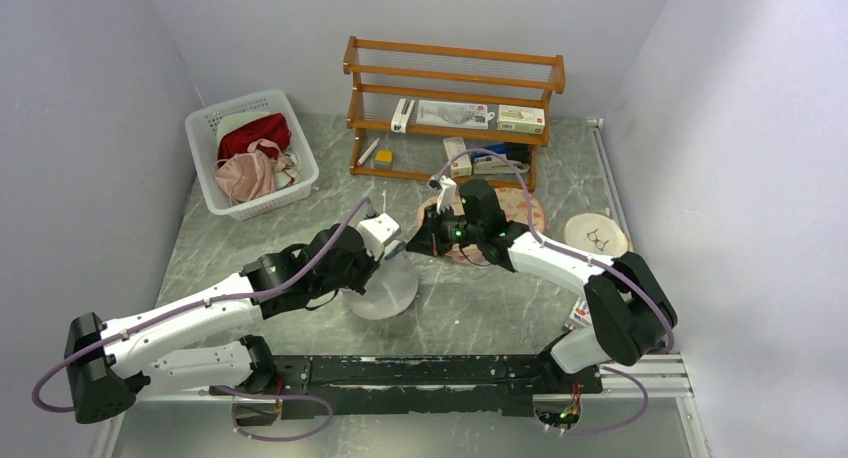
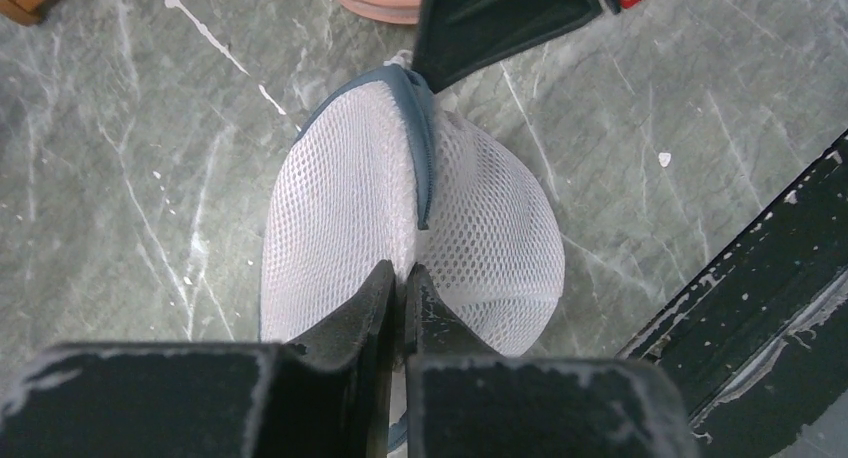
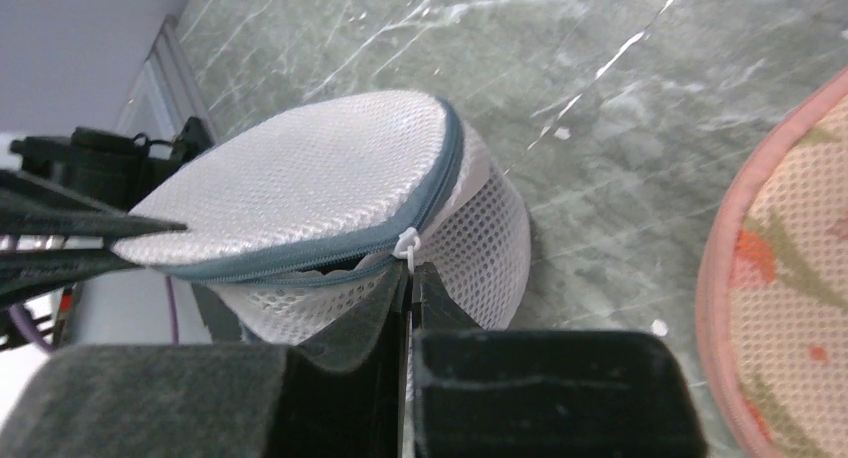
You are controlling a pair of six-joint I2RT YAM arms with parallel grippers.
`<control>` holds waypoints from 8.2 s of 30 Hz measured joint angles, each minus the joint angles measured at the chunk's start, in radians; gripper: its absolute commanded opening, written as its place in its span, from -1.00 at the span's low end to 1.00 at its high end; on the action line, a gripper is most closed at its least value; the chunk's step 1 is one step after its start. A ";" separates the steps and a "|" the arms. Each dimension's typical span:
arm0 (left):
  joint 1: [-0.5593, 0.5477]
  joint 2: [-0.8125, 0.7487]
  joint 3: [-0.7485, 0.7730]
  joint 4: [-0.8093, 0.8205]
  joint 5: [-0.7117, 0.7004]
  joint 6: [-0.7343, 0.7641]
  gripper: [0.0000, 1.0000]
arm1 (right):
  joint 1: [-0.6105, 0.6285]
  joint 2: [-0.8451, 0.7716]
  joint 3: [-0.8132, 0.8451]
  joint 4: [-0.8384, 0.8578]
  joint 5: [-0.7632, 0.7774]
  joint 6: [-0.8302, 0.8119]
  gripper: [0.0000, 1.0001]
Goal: Unzip the laundry bag and remove the bra
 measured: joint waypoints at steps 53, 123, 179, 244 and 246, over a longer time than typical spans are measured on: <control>-0.005 -0.134 -0.034 0.034 0.077 0.019 -0.86 | 0.253 -0.323 -0.240 0.096 0.480 0.134 -1.00; -0.005 -0.092 -0.025 -0.016 -0.050 -0.011 0.28 | 0.164 -0.192 -0.243 0.420 0.129 0.185 -1.00; -0.007 -0.136 -0.019 -0.039 -0.092 -0.023 -0.86 | 0.235 -0.171 -0.140 0.354 0.097 0.127 -1.00; -0.005 -0.296 -0.048 -0.021 -0.049 0.002 -0.86 | 0.085 0.049 0.098 0.043 -0.122 -0.035 -0.44; -0.005 -0.296 -0.048 -0.022 -0.087 -0.008 -0.86 | 0.074 0.030 0.085 0.000 -0.062 -0.036 -0.16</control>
